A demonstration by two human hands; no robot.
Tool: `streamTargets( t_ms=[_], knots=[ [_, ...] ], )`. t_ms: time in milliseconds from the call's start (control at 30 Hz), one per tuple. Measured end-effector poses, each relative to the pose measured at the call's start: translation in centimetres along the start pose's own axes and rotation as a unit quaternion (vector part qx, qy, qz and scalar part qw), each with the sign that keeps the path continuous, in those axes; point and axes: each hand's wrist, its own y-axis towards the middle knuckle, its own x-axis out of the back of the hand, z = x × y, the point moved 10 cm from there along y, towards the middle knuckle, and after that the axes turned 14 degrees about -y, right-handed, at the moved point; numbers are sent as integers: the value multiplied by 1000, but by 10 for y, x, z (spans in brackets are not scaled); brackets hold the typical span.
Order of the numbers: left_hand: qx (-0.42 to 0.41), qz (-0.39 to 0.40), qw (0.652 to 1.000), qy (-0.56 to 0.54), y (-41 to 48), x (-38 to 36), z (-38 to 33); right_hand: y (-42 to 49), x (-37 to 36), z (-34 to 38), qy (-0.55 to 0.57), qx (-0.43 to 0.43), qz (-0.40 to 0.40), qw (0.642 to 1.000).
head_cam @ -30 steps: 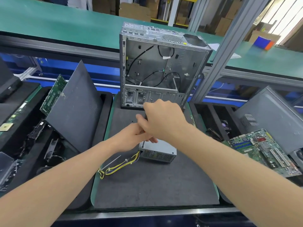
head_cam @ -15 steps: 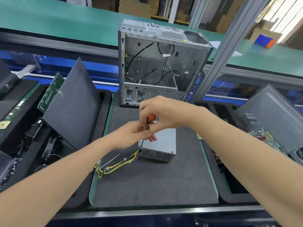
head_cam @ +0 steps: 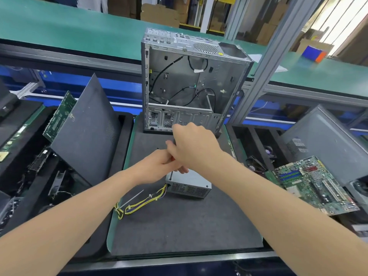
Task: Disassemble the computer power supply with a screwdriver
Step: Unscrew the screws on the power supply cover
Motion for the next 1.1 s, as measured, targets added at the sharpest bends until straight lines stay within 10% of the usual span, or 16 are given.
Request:
streamTargets(
  t_ms=[467, 633, 833, 1100],
  knots=[
    [3, 24, 1000, -8, -1, -6, -5, -2, 6, 10, 126, 320, 80, 936],
    [-3, 11, 1000, -11, -3, -4, -2, -8, 11, 10, 33, 263, 21, 964],
    [6, 11, 1000, -4, -1, -4, 0, -2, 7, -6, -8, -22, -2, 1000],
    [-13, -5, 999, -36, 0, 2, -6, 9, -5, -1, 118, 126, 104, 979]
  ],
)
